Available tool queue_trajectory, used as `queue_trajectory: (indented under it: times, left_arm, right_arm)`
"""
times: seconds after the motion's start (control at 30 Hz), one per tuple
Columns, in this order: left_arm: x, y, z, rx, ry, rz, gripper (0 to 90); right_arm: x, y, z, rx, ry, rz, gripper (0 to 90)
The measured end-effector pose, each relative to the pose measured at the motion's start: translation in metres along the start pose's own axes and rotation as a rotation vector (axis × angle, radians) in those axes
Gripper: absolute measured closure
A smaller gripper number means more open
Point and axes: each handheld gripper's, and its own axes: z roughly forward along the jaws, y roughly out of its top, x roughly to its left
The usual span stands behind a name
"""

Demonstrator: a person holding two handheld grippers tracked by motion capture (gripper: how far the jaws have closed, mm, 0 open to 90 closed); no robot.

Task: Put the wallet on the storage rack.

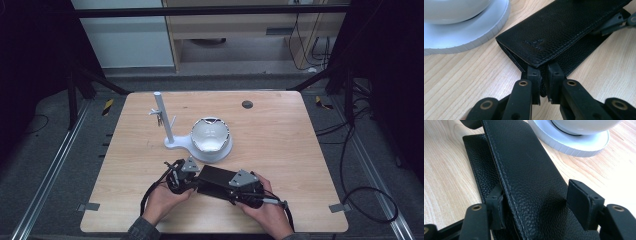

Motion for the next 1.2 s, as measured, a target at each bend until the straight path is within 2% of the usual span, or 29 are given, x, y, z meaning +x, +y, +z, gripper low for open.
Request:
queue_trajectory:
  times: [0.2,0.33,0.37,0.4,0.47,0.5,0.53,0.57,0.6,0.67,0.7,0.73,0.77,0.8,0.83,0.9,1.0,1.03,1.07,1.2]
  left_arm:
    - [0.001,0.002,-0.001,-0.009,-0.002,-0.004,82.4]
    - [0.001,0.003,-0.003,-0.02,-0.004,-0.006,82.2]
    - [0.001,0.003,-0.004,-0.019,-0.004,-0.006,81.7]
    - [0.001,0.004,-0.004,-0.022,-0.003,-0.007,81.7]
    - [0.0,0.004,-0.004,-0.024,-0.004,-0.01,80.2]
    - [0.0,0.004,-0.004,-0.032,-0.001,-0.02,77.2]
    - [0.0,0.004,-0.004,-0.032,-0.001,-0.02,74.2]
    - [0.0,0.004,-0.004,-0.036,0.009,-0.024,69.7]
    - [0.001,0.004,-0.005,-0.039,0.024,-0.027,69.7]
    - [0.001,0.004,-0.006,-0.049,0.045,-0.037,57.0]
    - [0.002,0.004,-0.007,-0.056,0.051,-0.049,45.2]
    - [0.003,0.004,-0.007,-0.06,0.052,-0.047,45.2]
    - [0.003,0.004,-0.008,-0.07,0.056,-0.048,39.7]
    - [0.004,0.004,-0.008,-0.076,0.059,-0.051,30.0]
    - [0.004,0.004,-0.008,-0.082,0.054,-0.051,30.0]
    - [0.004,0.005,-0.008,-0.102,0.051,-0.059,23.6]
    - [0.004,0.008,-0.007,-0.104,0.045,-0.045,14.8]
    - [0.004,0.009,-0.007,-0.106,0.046,-0.041,14.7]
    - [0.005,0.011,-0.006,-0.102,0.048,-0.038,14.7]
    - [0.005,0.018,-0.007,-0.091,0.04,-0.03,13.5]
  right_arm:
    - [0.001,0.001,0.003,0.012,-0.005,-0.007,34.9]
    - [-0.001,0.001,0.002,0.007,-0.016,-0.012,41.0]
    - [-0.001,0.001,0.001,0.011,-0.033,-0.019,48.0]
    - [-0.001,0.001,0.001,0.011,-0.033,-0.019,48.0]
    - [-0.001,0.001,0.002,0.011,-0.055,-0.036,53.5]
    - [0.0,0.001,0.003,0.012,-0.078,-0.065,60.5]
    - [0.0,0.001,0.003,0.012,-0.078,-0.065,60.5]
    - [0.001,0.002,0.002,0.008,-0.1,-0.091,68.0]
    - [0.001,0.002,0.002,0.008,-0.1,-0.091,68.0]
    - [0.0,0.003,0.001,-0.005,-0.113,-0.116,74.0]
    - [-0.001,0.003,0.0,-0.02,-0.119,-0.131,77.3]
    - [-0.001,0.003,0.0,-0.02,-0.119,-0.131,77.3]
    - [-0.001,0.003,-0.001,-0.023,-0.119,-0.144,78.5]
    - [-0.002,0.003,-0.003,-0.036,-0.12,-0.16,80.5]
    - [-0.002,0.003,-0.003,-0.036,-0.12,-0.16,80.5]
    - [-0.005,0.002,-0.006,-0.05,-0.121,-0.157,82.0]
    - [-0.013,0.0,-0.013,-0.079,-0.121,-0.142,84.0]
    - [-0.02,-0.001,-0.018,-0.096,-0.122,-0.117,84.2]
    - [-0.02,-0.001,-0.018,-0.096,-0.122,-0.117,84.2]
    - [-0.034,-0.005,-0.027,-0.117,-0.117,-0.077,84.3]
